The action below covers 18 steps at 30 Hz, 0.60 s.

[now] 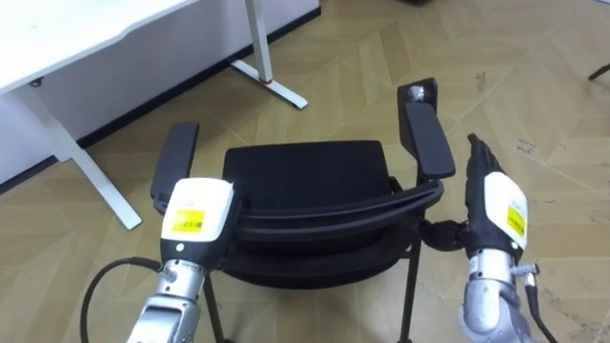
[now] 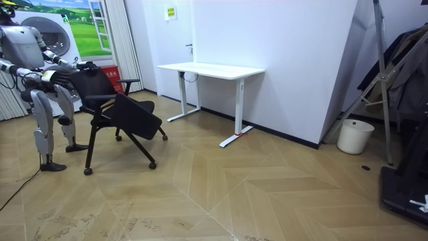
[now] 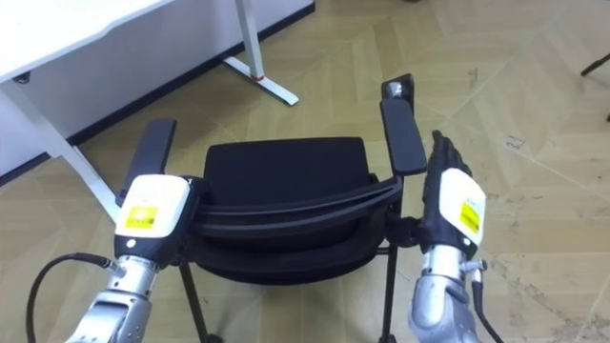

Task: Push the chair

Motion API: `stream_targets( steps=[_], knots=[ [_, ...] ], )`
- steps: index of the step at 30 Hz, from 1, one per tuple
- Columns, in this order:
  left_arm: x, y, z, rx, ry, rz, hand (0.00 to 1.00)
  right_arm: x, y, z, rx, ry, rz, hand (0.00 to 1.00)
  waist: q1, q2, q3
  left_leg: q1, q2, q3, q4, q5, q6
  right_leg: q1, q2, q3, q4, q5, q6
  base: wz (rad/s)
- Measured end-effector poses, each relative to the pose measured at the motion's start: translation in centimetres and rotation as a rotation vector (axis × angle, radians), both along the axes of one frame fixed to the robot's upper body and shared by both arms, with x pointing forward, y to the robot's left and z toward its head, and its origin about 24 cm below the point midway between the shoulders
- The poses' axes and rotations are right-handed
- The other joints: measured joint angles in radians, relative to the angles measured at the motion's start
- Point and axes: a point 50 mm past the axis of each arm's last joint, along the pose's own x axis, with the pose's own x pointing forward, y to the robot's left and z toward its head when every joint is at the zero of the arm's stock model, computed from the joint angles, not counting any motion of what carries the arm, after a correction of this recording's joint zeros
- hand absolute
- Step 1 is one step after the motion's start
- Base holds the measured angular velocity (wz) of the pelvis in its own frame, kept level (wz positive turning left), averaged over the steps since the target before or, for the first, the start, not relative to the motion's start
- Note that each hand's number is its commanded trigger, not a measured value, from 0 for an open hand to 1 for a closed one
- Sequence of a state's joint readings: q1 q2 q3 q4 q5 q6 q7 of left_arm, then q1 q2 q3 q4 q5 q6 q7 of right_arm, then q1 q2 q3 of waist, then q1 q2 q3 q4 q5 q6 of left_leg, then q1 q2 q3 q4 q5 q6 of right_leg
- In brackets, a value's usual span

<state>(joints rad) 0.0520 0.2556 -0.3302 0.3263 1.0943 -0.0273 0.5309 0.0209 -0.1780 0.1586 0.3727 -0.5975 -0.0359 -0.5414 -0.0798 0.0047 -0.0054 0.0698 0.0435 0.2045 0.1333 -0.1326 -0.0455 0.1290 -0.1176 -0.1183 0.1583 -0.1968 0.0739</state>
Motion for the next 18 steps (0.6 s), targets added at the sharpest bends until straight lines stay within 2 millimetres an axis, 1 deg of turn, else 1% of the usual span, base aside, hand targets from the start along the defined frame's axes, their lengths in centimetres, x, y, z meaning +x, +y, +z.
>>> stream_targets(
  steps=[5, 7, 8, 10, 13, 15, 18],
  knots=[
    [0.09, -0.24, 0.34, -0.003, -0.013, -0.012, 1.0, -0.04, 0.47, -0.14, -0.059, 0.028, 0.075, 0.0, 0.006, -0.006, 0.0033, -0.004, 0.0, -0.005, 0.001, 0.0, 0.0, -0.001, 0.0, -0.007, 0.0, 0.0, 0.0, 0.02],
    [0.15, -0.21, 0.51, 0.0, -0.012, -0.017, 1.0, -0.01, 0.37, -0.1, -0.08, 0.03, 0.081, 0.0, 0.008, -0.008, 0.004, -0.004, 0.0, -0.005, 0.001, 0.0, 0.0, -0.001, 0.0, -0.007, 0.0, 0.0, 0.0, 0.0],
    [0.19, -0.11, 0.58, 0.005, -0.01, -0.02, 1.0, 0.01, 0.26, -0.04, -0.118, 0.034, 0.099, 0.0, 0.007, -0.009, 0.0046, -0.004, 0.0, -0.005, 0.002, 0.0, 0.0, -0.001, 0.0, -0.007, 0.0, 0.0, 0.0, 0.0],
    [0.21, -0.06, 0.59, 0.005, -0.008, -0.023, 1.0, 0.03, 0.02, 0.04, -0.164, 0.041, 0.127, 0.0, 0.008, -0.014, 0.0042, -0.004, 0.0, -0.005, 0.002, 0.0, 0.0, 0.001, 0.0, -0.007, 0.0, 0.0, 0.0, 0.0],
    [0.38, 0.09, 0.68, 0.016, -0.003, -0.033, 1.0, 0.05, -0.19, 0.15, -0.218, 0.048, 0.164, 0.0, 0.007, -0.023, 0.006, -0.003, 0.0, -0.009, 0.003, 0.0, 0.0, 0.003, 0.0, -0.01, 0.0, 0.0, 0.0, 0.01],
    [0.51, 0.12, 0.76, 0.019, 0.001, -0.041, 1.0, 0.06, -0.13, 0.17, -0.244, 0.052, 0.188, 0.0, 0.008, -0.03, 0.0031, -0.004, 0.0, -0.011, 0.004, 0.0, 0.0, 0.005, 0.0, -0.013, 0.0, 0.0, 0.0, 0.04],
    [0.59, 0.21, 0.83, 0.025, 0.006, -0.054, 1.0, 0.06, 0.09, 0.17, -0.272, 0.053, 0.217, 0.0, 0.01, -0.04, 0.0013, -0.004, 0.0, -0.014, 0.004, 0.0, 0.0, 0.008, 0.0, -0.016, -0.003, 0.0, 0.0, 0.02]
  ],
)
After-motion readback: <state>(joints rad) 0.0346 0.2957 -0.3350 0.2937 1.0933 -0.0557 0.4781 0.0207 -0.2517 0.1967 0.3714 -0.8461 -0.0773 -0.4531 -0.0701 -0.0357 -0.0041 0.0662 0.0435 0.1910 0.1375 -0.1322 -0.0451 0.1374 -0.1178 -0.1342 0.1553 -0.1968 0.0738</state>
